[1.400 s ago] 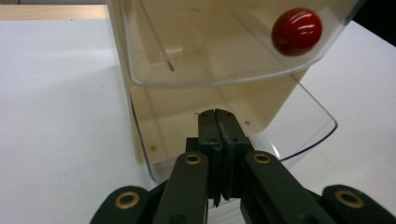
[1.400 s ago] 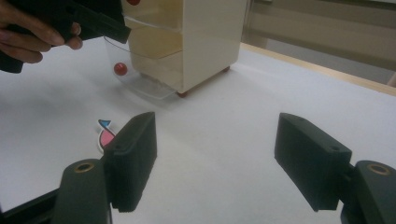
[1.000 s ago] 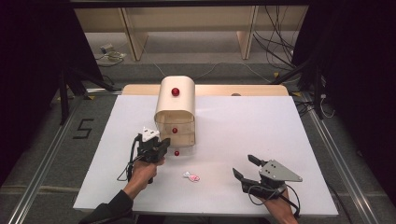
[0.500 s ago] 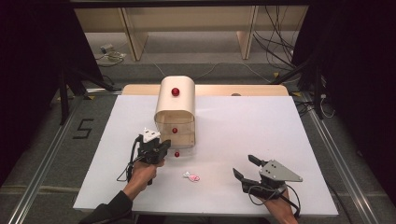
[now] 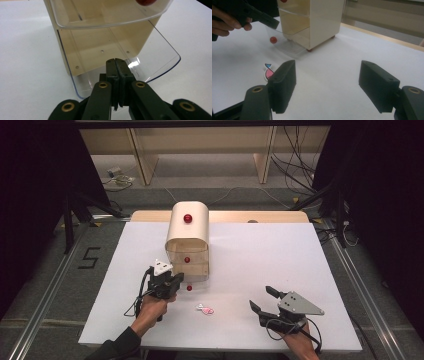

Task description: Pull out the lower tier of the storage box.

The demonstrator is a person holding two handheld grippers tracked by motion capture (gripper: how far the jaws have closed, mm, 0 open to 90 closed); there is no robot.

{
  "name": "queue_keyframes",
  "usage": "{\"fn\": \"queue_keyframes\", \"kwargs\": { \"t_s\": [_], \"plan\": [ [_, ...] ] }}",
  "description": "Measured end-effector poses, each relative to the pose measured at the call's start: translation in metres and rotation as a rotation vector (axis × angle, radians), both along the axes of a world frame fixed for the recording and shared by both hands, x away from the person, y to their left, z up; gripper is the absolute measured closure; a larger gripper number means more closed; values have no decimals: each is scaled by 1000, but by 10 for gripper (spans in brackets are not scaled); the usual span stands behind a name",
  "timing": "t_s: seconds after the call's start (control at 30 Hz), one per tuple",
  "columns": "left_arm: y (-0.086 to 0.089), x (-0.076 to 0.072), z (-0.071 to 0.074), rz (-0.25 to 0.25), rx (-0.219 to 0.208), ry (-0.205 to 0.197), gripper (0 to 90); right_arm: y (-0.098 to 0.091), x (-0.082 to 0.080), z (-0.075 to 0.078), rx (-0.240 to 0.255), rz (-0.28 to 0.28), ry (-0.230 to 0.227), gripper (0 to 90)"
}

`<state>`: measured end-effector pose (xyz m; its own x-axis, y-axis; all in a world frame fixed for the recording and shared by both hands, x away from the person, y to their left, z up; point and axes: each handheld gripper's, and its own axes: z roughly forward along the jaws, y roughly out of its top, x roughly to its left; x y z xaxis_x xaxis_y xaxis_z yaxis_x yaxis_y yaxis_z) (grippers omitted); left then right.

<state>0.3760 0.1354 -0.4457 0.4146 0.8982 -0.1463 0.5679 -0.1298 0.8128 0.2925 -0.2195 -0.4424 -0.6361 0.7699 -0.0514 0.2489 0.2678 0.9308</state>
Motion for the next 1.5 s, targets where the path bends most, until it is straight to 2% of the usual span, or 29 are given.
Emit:
{"fn": "queue_keyframes", "kwargs": {
  "t_s": [0.1, 1.5],
  "plan": [
    [0, -1, 0, -4, 3, -1, 888, 0, 0, 0, 5, 1, -10, 310],
    [2, -9, 2, -31, 2, -5, 875, 0, 0, 0, 0, 0, -5, 310]
  ]
}}
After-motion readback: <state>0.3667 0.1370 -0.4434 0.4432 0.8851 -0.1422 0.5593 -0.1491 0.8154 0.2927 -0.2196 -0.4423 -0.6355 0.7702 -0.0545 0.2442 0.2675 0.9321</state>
